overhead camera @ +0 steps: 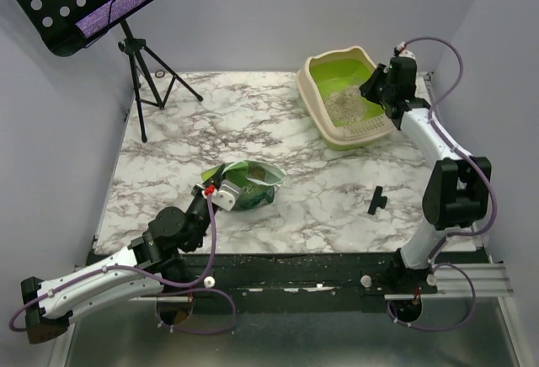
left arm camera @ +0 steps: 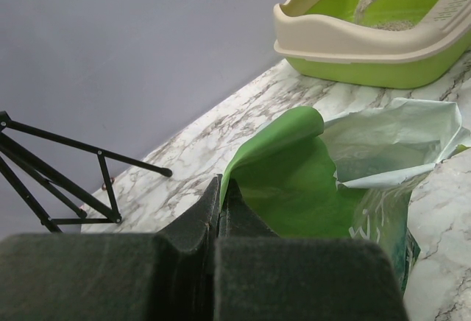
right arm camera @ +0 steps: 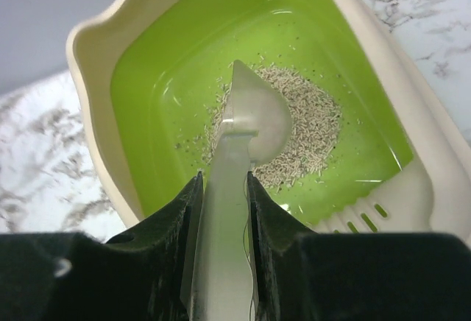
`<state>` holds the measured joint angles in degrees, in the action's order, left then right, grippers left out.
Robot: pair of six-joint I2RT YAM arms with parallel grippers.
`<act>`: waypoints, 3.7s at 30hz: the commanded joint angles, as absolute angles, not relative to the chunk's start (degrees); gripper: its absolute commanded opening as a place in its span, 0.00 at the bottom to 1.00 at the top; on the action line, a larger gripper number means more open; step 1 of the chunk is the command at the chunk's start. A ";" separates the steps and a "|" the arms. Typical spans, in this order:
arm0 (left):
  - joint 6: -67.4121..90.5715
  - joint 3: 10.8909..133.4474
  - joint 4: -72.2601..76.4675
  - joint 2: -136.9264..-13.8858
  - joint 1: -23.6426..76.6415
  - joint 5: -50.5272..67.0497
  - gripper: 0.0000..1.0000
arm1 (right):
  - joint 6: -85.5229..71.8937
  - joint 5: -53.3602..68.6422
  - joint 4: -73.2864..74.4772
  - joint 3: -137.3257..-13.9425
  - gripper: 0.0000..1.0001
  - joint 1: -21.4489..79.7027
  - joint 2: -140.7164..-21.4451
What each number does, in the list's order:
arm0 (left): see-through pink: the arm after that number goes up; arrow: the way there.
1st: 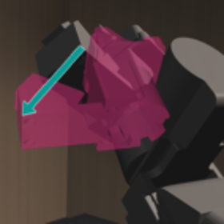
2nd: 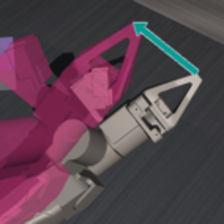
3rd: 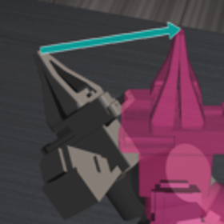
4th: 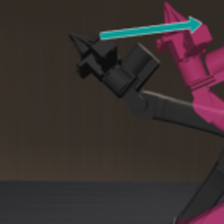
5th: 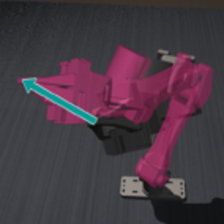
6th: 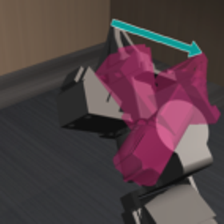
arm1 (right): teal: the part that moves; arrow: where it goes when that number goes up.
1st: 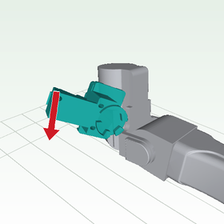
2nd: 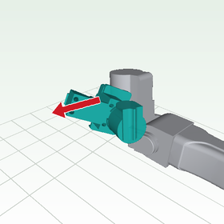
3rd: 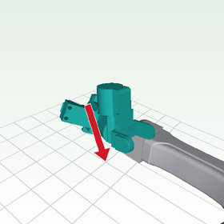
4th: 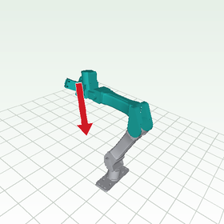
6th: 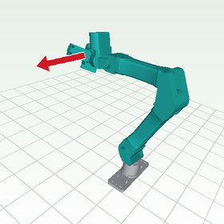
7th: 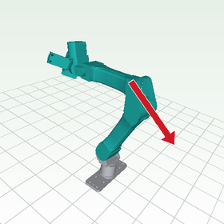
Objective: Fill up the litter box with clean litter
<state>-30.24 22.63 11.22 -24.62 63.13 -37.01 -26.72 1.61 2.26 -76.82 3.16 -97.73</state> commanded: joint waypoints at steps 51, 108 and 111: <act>-27.77 24.70 12.83 -23.03 63.11 -34.01 0.00 | -2.02 28.64 23.12 -87.45 0.00 9.05 -102.75; -26.72 26.10 10.64 -24.61 63.19 -32.70 0.00 | -12.64 23.91 34.79 -75.87 0.00 31.18 -66.75; -26.54 26.37 10.37 -24.78 63.19 -32.52 0.00 | -12.83 23.30 36.99 -75.15 0.00 33.39 -62.77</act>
<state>-27.49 23.77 8.56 -24.84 63.13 -33.85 -10.70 24.18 31.94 -76.18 30.87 -68.82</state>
